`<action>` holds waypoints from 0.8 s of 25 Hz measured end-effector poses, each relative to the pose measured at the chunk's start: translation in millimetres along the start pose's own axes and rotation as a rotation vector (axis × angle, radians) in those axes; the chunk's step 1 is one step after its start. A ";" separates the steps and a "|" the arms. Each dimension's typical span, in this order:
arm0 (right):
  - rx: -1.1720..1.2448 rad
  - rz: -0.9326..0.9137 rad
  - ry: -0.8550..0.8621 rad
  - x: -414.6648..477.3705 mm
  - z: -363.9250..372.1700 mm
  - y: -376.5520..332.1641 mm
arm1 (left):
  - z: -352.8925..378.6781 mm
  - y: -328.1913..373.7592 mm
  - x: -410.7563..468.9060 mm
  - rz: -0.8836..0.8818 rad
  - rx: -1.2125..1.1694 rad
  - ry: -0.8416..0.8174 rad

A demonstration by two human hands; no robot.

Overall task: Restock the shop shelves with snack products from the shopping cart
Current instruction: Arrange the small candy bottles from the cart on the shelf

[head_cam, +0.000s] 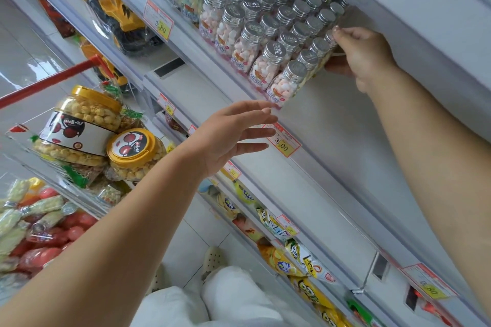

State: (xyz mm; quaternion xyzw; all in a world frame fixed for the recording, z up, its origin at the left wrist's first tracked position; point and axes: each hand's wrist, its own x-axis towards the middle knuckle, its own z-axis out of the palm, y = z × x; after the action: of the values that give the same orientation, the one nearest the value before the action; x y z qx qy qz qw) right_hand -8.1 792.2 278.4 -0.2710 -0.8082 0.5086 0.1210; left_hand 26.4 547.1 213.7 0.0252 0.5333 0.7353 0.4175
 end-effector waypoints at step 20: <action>-0.352 -0.259 -0.641 -263.8 356.9 1.2 | -369.7 -88.6 -198.9 -0.198 -0.183 0.708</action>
State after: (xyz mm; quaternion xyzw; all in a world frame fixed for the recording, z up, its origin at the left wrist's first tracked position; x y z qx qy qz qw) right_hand 41.4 374.6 136.7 -0.0109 -0.9074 0.4017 -0.1227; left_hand 29.3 144.8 64.6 -0.3196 0.5767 0.6989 0.2770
